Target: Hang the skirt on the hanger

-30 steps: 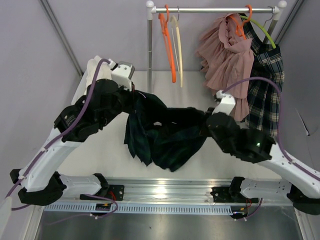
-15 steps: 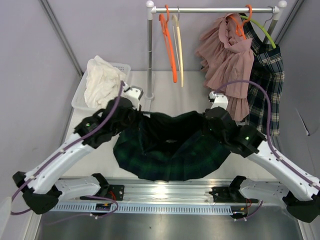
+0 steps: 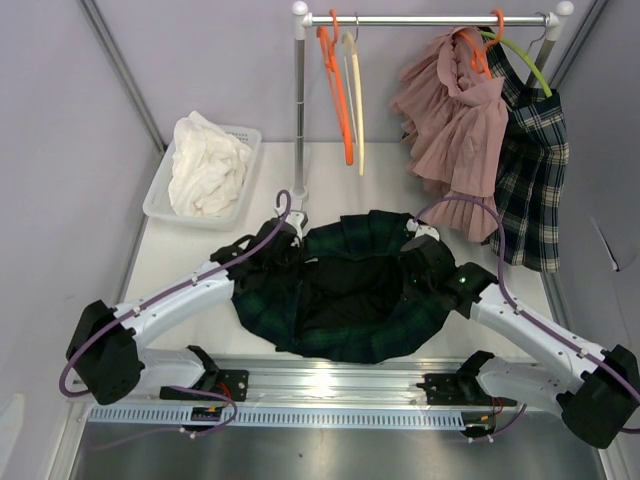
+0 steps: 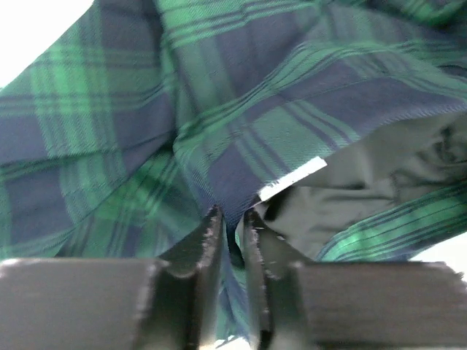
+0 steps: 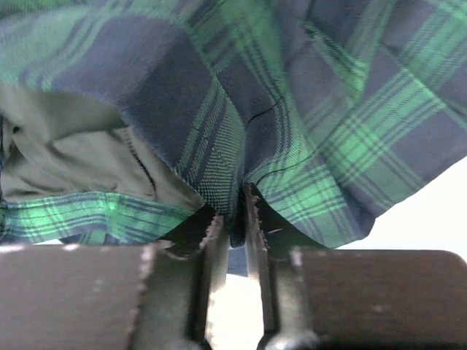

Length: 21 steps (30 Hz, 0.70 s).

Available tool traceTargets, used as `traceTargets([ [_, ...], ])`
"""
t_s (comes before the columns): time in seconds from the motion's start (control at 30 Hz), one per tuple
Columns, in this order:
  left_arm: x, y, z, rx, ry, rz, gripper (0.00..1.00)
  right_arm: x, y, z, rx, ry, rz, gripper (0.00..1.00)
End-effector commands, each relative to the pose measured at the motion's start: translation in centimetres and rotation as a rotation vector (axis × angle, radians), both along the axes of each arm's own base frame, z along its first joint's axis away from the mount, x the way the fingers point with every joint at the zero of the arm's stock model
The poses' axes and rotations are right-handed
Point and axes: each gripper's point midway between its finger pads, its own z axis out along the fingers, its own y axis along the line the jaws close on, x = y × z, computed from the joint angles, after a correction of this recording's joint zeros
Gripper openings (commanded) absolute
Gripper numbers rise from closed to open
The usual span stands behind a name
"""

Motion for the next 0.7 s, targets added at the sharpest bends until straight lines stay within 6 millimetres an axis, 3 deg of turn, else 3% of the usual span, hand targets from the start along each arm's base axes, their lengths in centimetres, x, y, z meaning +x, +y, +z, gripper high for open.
traceTargets([
  [0.0,1.6,-2.7,1.9,-0.125,-0.05,-0.016,0.26,0.6,1.8,0.6,0.071,-0.014,0.039,0.22],
  [0.03,1.7,-2.7,1.9,-0.125,-0.05,-0.018,0.33,0.5,1.8,0.5,0.067,-0.007,0.04,0.27],
  [0.23,1.5,-2.7,2.1,-0.126,-0.056,-0.03,0.46,0.7,1.8,3.3,0.095,-0.052,0.045,0.52],
  [0.4,1.3,-2.5,2.5,-0.125,-0.065,-0.038,0.49,0.7,2.3,7.3,0.154,-0.105,0.065,0.59],
  [0.5,1.0,-2.2,2.5,-0.122,-0.064,-0.039,0.49,1.0,3.1,10.7,0.206,-0.163,0.091,0.63],
  [0.53,0.9,-2.1,2.5,-0.122,-0.064,-0.039,0.49,1.7,3.3,12.7,0.222,-0.211,0.101,0.63],
  [0.6,0.9,-2.1,2.5,-0.123,-0.065,-0.039,0.49,2.6,3.6,14.8,0.23,-0.265,0.101,0.64],
  [0.67,0.9,-2.1,2.3,-0.118,-0.061,-0.04,0.49,4.2,3.8,19.0,0.256,-0.361,0.087,0.65],
])
